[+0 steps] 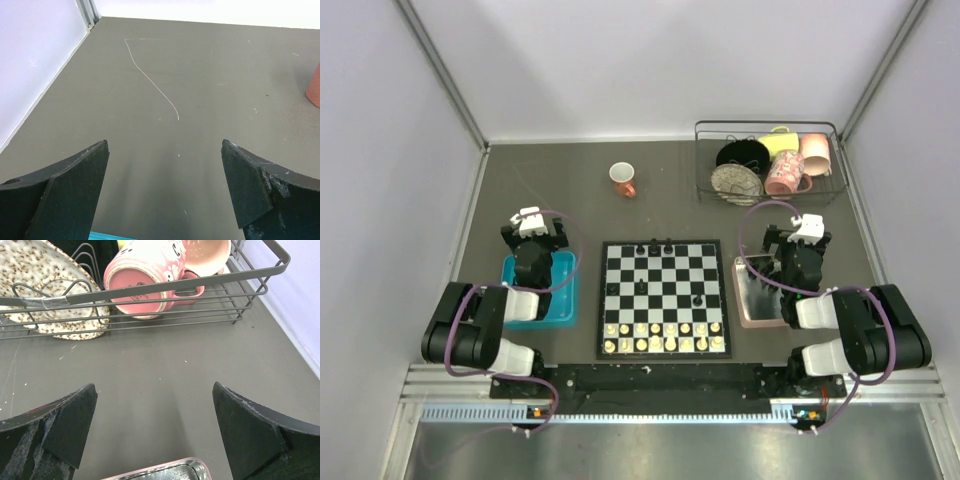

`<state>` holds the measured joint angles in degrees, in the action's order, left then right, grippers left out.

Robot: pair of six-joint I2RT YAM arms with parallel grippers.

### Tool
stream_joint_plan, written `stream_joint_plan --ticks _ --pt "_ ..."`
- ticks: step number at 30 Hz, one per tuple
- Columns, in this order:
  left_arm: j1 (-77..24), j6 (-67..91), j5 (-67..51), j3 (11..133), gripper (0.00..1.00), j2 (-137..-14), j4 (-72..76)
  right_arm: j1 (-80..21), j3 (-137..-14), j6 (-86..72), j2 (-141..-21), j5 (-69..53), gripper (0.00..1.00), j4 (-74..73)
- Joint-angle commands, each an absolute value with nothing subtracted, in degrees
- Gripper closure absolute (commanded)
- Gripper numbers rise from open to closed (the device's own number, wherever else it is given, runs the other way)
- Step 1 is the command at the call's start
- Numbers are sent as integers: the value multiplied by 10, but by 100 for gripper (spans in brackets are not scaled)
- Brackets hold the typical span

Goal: Set up the chess pieces on the board

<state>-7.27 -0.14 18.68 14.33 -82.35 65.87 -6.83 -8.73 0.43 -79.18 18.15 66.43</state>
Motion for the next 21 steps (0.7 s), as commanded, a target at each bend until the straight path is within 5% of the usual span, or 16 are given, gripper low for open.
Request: stream_joint_plan --ticks 1,15,21 --pt "-70 -1 184 137 1 -820 681 -65 -93 5 -786 179 1 683" --pt "-70 -11 165 134 1 -811 674 -66 -93 5 -787 178 1 683" --pt "-74 68 231 241 2 -675 395 -66 -93 4 -753 199 1 663"
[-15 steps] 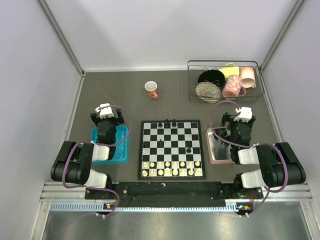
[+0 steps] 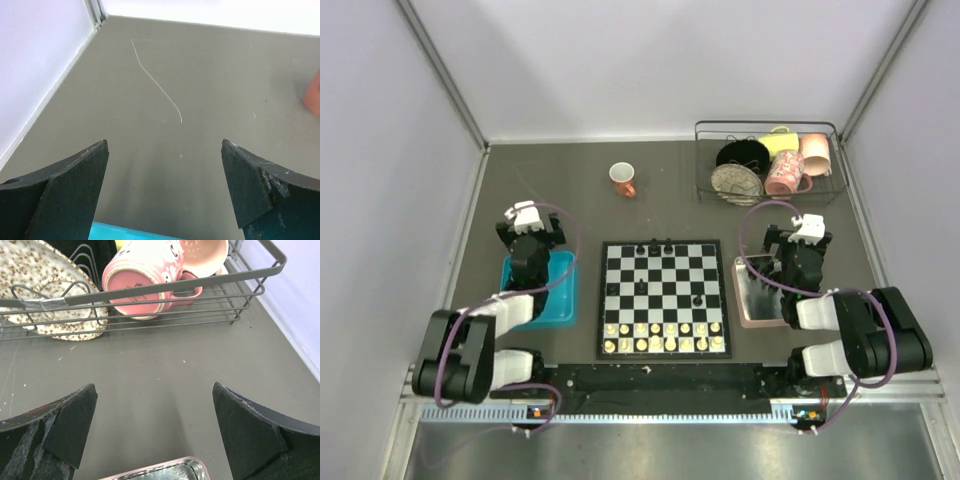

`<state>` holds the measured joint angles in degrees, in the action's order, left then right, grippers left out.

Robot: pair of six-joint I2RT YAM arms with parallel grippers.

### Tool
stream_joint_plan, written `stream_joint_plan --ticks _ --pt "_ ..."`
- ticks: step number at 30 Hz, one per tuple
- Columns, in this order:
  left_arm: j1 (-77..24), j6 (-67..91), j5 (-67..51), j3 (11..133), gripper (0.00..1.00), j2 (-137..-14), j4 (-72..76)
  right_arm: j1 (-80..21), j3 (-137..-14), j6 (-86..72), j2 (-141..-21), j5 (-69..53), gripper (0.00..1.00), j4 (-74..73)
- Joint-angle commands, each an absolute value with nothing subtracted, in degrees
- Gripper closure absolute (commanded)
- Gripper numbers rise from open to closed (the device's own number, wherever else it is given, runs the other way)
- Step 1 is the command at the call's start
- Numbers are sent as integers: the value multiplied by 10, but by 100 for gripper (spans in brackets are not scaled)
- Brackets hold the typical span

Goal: Set up the chess pieces on the board

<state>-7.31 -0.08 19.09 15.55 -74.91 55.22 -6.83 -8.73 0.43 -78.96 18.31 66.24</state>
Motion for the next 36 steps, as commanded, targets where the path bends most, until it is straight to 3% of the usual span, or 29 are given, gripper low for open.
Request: stream_joint_plan --ticks 1,8,11,19,26,31,36 --pt "-74 88 232 261 2 -662 306 -66 -97 4 -720 199 1 615" --pt "-94 134 206 355 2 -651 128 -66 -295 -107 -577 254 1 157" --pt "-102 165 213 352 2 -615 99 -65 -367 -114 -563 196 1 43" --pt "-102 241 78 402 2 -549 -19 -66 -467 -207 -530 166 1 -104" --pt "-102 303 114 408 2 -511 -59 -65 -504 -218 -514 99 1 -135" --pt "-108 294 3 393 3 -490 -34 -66 -520 -225 -525 41 2 -154" --pt "-155 257 49 403 5 -455 -79 -96 -558 -241 -554 13 8 -199"
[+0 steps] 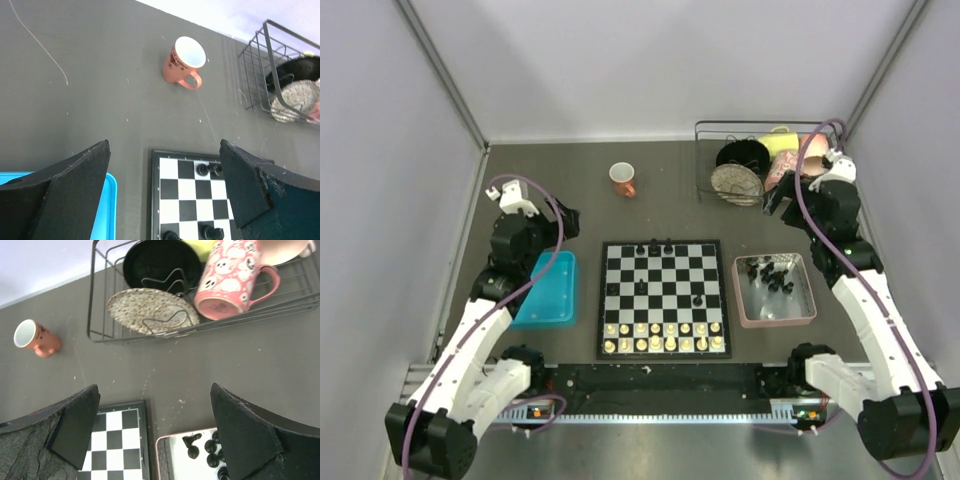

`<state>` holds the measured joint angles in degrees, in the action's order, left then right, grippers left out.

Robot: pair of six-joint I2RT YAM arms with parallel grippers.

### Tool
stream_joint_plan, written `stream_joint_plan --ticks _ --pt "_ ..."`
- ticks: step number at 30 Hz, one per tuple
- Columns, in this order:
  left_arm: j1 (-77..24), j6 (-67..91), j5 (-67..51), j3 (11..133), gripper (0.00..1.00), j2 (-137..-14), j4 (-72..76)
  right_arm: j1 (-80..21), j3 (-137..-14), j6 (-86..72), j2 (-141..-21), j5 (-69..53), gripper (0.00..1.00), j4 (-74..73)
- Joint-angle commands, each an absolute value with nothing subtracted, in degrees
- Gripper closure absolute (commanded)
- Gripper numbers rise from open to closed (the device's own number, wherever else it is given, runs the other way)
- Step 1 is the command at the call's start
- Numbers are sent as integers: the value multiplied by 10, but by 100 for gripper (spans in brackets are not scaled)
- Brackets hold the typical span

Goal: Set up the chess pieces on the board

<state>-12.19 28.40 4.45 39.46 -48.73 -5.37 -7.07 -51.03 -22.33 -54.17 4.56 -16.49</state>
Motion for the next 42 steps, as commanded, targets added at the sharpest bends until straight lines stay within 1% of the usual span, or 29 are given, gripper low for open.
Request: stream_joint_plan --ticks 1,2,6,8,11,15,17,18,19,21,25,26,28,29,32,33,35,42 --pt "-167 252 78 408 6 -454 -90 -133 -561 -233 -555 29 8 -206" --pt "-182 248 92 411 7 -453 -100 -158 -567 -229 -555 64 8 -211" --pt "-292 241 191 419 10 -453 -145 -240 -566 -240 -560 122 8 -249" --pt "-333 250 231 413 11 -452 -169 -262 -549 -260 -559 134 8 -260" --pt "-366 265 257 402 11 -451 -192 -263 -511 -297 -541 162 9 -282" --pt "-376 273 243 380 11 -439 -196 -247 -493 -305 -544 192 11 -338" --pt "-377 272 235 368 10 -432 -193 -223 -484 -313 -550 175 14 -353" --pt "-377 269 233 367 9 -430 -194 -190 -478 -317 -552 161 18 -352" --pt "-378 265 233 366 9 -428 -197 -173 -468 -316 -554 128 20 -351" --pt "-377 261 233 364 9 -418 -202 -145 -462 -304 -565 114 22 -352" --pt "-379 261 220 356 9 -401 -202 -135 -456 -305 -583 120 27 -363" --pt "-379 261 219 355 9 -397 -202 -132 -454 -312 -586 122 31 -373" --pt "-379 262 216 351 9 -396 -200 -121 -441 -331 -594 124 34 -374" --pt "-380 262 214 351 9 -395 -200 -118 -437 -337 -597 124 40 -376" --pt "-381 262 209 348 10 -394 -198 -110 -425 -355 -606 123 51 -379" --pt "-382 263 208 346 10 -393 -199 -108 -418 -363 -606 124 53 -379" --pt "-383 264 209 343 10 -390 -198 -108 -412 -368 -606 125 58 -381" --pt "-383 265 208 338 11 -379 -197 -107 -388 -402 -606 139 58 -391"
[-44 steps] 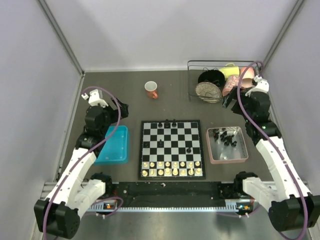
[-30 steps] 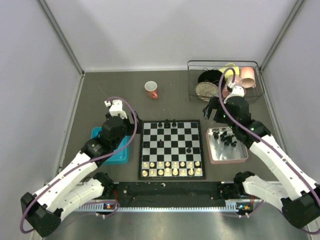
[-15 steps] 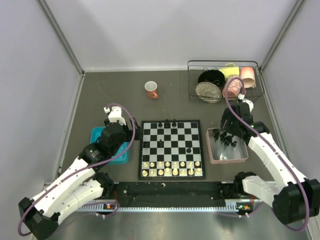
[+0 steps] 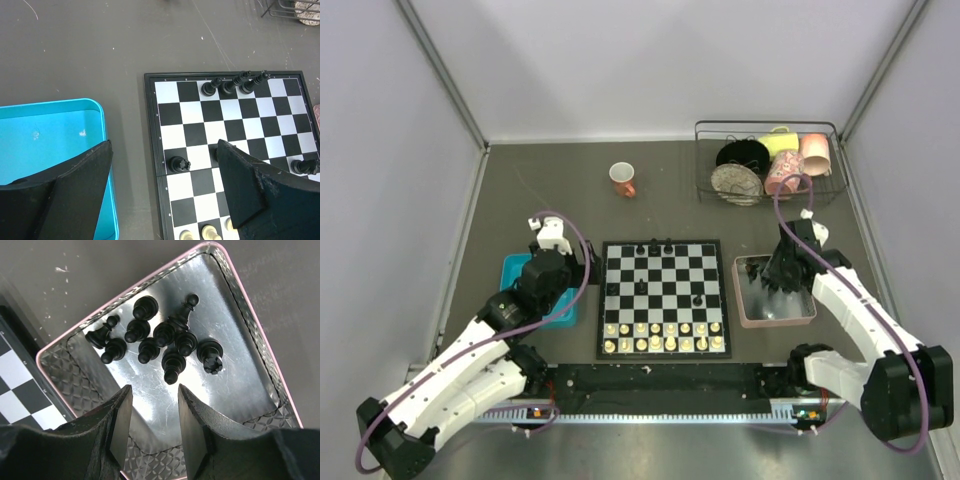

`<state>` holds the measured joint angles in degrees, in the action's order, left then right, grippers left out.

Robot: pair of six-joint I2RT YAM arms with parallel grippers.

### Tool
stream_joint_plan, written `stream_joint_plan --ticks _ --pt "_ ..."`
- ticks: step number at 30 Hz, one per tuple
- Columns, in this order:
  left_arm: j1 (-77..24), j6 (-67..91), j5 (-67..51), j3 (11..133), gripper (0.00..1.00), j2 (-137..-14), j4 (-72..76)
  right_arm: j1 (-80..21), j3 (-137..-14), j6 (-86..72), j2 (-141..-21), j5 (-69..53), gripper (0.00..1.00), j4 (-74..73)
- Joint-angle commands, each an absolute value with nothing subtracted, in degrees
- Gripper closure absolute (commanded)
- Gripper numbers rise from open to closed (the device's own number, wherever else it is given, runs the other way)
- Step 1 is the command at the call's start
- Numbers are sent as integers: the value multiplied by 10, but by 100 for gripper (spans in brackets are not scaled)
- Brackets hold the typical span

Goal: Set up the chess pieces on the board

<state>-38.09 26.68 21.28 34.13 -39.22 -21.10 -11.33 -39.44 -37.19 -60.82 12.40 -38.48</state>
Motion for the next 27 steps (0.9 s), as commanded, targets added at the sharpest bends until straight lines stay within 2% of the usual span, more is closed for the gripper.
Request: stream_joint_plan --ticks 1,7,27 --pt "-384 265 208 337 11 -379 -197 -106 -386 -405 -606 144 58 -393" --pt "-384 265 207 334 11 -377 -195 -103 -377 -420 -616 160 57 -392" --pt "-384 264 201 329 12 -372 -191 -91 -374 -397 -656 149 72 -356"
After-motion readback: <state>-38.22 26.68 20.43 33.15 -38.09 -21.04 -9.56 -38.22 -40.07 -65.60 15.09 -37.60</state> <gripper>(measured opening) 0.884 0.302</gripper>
